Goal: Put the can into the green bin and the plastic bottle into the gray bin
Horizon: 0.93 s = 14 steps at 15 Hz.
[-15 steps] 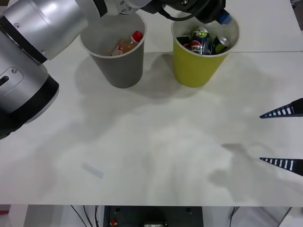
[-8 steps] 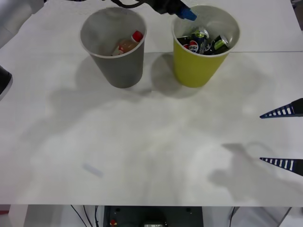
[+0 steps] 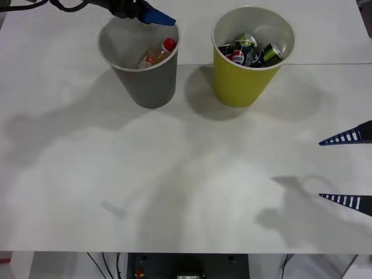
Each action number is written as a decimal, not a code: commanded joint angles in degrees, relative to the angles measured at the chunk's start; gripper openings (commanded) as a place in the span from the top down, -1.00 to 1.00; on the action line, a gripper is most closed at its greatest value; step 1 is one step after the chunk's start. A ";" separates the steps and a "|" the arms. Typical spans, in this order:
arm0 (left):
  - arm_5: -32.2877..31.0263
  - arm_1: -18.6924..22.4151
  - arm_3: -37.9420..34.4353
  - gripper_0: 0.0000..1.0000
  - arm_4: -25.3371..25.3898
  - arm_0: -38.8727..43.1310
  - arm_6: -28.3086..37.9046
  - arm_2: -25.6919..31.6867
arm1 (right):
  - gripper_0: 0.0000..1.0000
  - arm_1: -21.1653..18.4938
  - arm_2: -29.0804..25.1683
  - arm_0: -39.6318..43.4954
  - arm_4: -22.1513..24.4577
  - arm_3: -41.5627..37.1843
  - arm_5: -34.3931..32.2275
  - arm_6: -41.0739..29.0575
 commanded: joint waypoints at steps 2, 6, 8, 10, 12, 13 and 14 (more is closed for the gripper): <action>-8.24 1.67 -6.72 -1.00 2.55 9.41 -9.32 10.62 | -1.00 0.00 0.00 0.00 0.00 0.01 0.00 0.00; -11.32 4.13 -12.35 -1.00 6.85 18.91 -20.31 16.24 | -1.00 0.00 0.00 0.00 0.00 0.01 0.00 0.00; -11.40 6.41 -16.30 -1.00 8.35 23.39 -25.14 16.68 | -1.00 0.00 0.00 0.00 0.00 0.01 0.00 0.00; -11.49 8.70 -19.73 -1.00 9.14 27.34 -30.42 17.21 | -1.00 0.00 0.00 0.00 0.00 0.01 0.00 0.00; -11.49 9.66 -22.28 -1.00 9.84 31.12 -34.46 18.70 | -1.00 0.00 0.00 0.00 0.00 0.01 0.00 0.00; -11.49 9.93 -24.30 -1.00 9.93 34.29 -36.57 20.55 | -1.00 0.00 0.00 0.00 0.00 0.01 0.00 0.00; -11.49 9.93 -26.15 -1.00 10.02 37.36 -38.24 22.48 | -1.00 0.00 0.00 0.00 0.00 0.01 0.00 0.00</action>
